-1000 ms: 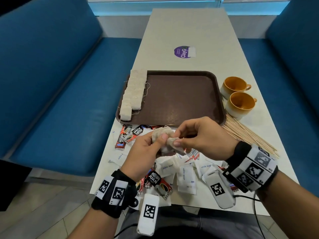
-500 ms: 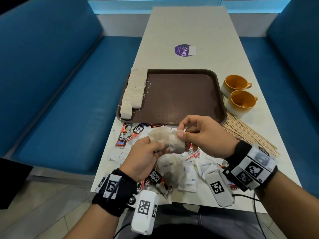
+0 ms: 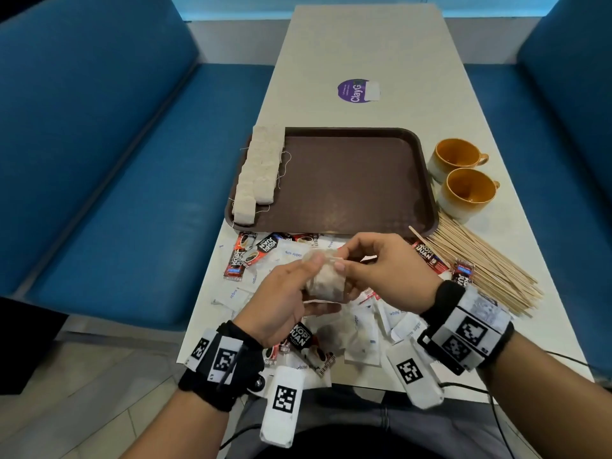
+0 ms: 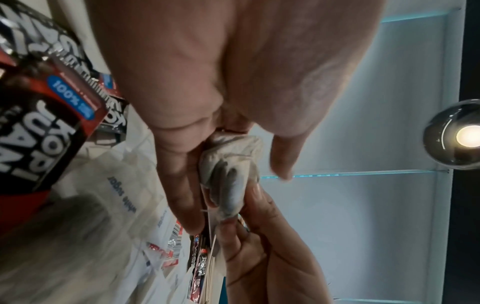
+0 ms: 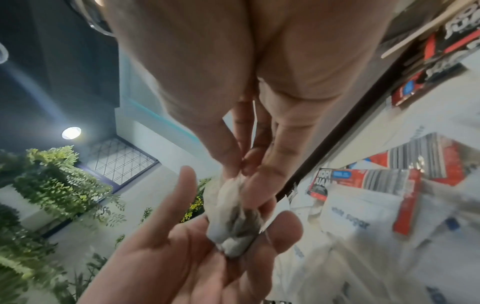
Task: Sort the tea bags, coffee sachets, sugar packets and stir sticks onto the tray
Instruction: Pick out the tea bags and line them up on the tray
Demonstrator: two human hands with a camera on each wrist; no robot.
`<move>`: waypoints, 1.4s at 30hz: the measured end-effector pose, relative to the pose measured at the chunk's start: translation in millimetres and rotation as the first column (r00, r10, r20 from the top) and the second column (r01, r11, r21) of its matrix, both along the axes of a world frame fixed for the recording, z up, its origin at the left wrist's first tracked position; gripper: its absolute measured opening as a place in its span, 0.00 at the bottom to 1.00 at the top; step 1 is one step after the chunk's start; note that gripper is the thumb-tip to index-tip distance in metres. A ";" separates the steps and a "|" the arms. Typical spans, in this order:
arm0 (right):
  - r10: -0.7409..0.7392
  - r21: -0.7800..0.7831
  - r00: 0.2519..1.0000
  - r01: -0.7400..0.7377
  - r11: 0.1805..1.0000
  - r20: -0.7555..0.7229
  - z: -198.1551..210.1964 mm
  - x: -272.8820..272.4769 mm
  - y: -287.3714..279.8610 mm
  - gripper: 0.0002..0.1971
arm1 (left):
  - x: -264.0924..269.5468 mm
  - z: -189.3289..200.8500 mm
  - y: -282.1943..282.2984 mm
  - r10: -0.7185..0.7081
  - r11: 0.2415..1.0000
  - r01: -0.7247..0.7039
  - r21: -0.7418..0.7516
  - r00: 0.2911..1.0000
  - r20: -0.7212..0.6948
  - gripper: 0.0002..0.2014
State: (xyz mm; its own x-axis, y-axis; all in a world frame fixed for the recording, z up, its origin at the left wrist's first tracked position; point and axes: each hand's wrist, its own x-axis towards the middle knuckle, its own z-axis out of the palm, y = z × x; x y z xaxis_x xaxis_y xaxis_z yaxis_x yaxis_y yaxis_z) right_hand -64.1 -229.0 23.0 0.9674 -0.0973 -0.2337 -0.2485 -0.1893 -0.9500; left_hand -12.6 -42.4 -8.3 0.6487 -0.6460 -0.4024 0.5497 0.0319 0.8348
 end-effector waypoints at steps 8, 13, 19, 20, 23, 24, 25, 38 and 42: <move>0.099 -0.400 0.995 -0.100 0.911 -0.022 -15.3 -13.8 -4.7 0.07 | -0.6 -10.4 16.6 0.111 0.991 -0.113 0.076 0.993 0.029 0.07; 0.377 -0.637 0.877 -0.478 0.605 -0.299 -29.8 -30.8 3.7 0.15 | 6.2 -15.0 35.6 0.233 0.965 -0.240 0.109 0.970 0.074 0.06; 0.314 -0.655 0.914 -0.404 0.639 -0.258 -31.4 -30.5 5.0 0.09 | 9.0 -17.6 51.3 0.302 0.948 -0.309 0.075 0.948 0.098 0.13; 0.317 -0.650 0.915 -0.401 0.645 -0.250 -30.0 -29.6 3.7 0.10 | 8.2 -18.7 51.7 0.294 0.951 -0.302 0.072 0.950 0.105 0.14; 0.372 -0.656 0.883 -0.463 0.596 -0.285 -28.9 -30.2 6.4 0.18 | 6.0 -21.1 49.1 0.282 0.954 -0.291 0.072 0.952 0.116 0.13; 0.386 -0.669 0.868 -0.490 0.560 -0.312 -29.8 -31.4 8.9 0.19 | 5.3 -21.3 47.9 0.277 0.955 -0.287 0.072 0.953 0.121 0.12; 0.396 -0.681 0.855 -0.510 0.525 -0.335 -30.2 -32.5 11.4 0.18 | 4.4 -21.2 46.7 0.269 0.957 -0.280 0.071 0.955 0.125 0.12; 0.247 -0.486 0.965 -0.258 0.835 -0.087 -5.4 -33.2 -6.5 0.11 | -7.9 -19.3 28.4 0.072 0.984 -0.102 0.149 0.978 0.196 0.10; 0.212 -0.279 0.977 -0.201 0.939 0.011 11.1 -34.9 -5.8 0.06 | -11.2 -18.7 16.5 -0.006 0.991 -0.025 0.132 0.974 0.229 0.12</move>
